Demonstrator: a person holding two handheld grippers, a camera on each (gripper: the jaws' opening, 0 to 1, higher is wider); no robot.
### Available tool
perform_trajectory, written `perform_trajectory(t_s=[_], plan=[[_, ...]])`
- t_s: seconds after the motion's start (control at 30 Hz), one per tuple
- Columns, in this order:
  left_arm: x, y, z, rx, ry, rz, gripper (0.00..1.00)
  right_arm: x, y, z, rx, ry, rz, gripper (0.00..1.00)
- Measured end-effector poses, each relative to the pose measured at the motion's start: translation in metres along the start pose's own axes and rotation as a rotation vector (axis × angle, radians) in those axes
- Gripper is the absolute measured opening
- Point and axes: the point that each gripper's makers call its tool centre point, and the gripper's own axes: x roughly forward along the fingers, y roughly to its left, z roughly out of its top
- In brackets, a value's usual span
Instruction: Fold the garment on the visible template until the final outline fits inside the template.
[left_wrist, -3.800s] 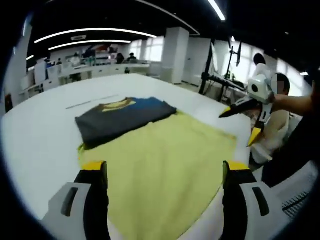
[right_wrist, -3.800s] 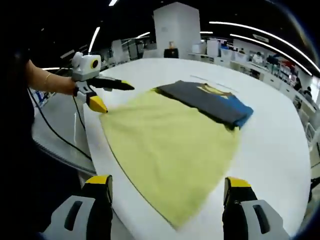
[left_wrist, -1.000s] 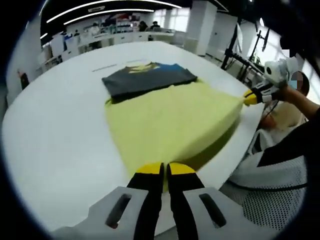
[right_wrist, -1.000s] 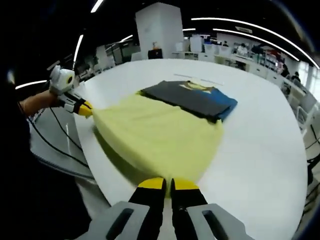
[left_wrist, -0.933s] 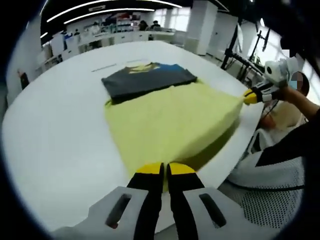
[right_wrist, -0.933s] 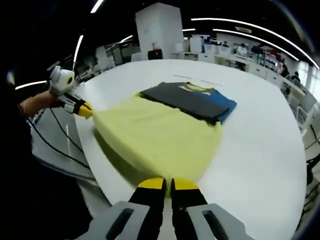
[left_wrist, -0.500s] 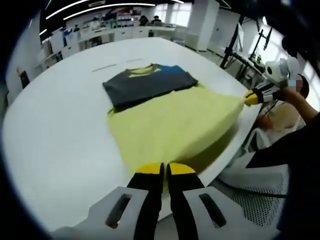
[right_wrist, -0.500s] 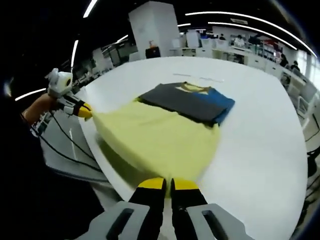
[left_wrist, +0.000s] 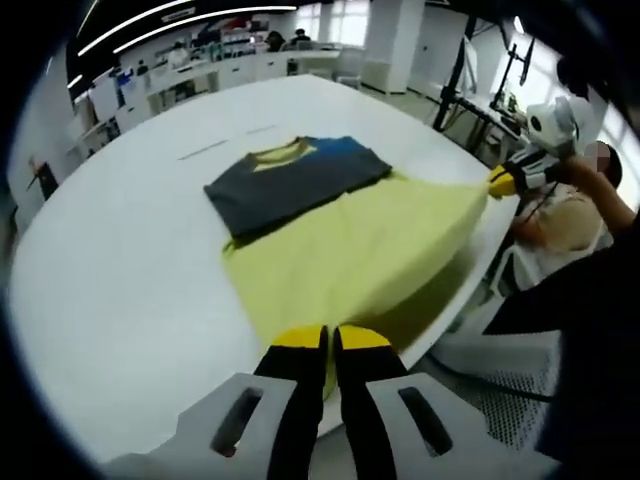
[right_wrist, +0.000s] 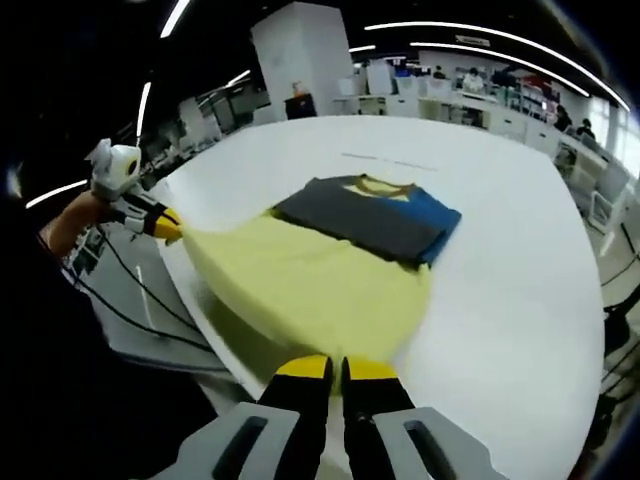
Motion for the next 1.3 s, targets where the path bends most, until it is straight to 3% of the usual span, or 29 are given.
perform_trajectory(t_s=[0.27,0.57,0.87,1.03,1.3], plan=[[-0.009,-0.005,0.002,-0.022,0.008,-0.010,0.00,-0.007,0.008,0.001,-0.025,0.044,0.012,0.00],[-0.020,-0.003,0.017,-0.007,-0.018,0.005,0.00,-0.017,0.012,0.015,-0.060,0.036,0.012,0.00],[-0.016,0.012,0.036,0.017,-0.060,0.050,0.00,-0.014,-0.003,0.036,-0.084,-0.003,-0.038,0.00],[-0.010,0.021,0.048,0.091,-0.072,0.090,0.00,-0.009,-0.015,0.052,-0.101,-0.029,-0.067,0.00],[-0.004,0.036,0.072,0.119,-0.117,0.143,0.00,-0.001,-0.036,0.082,-0.191,-0.057,-0.146,0.00]])
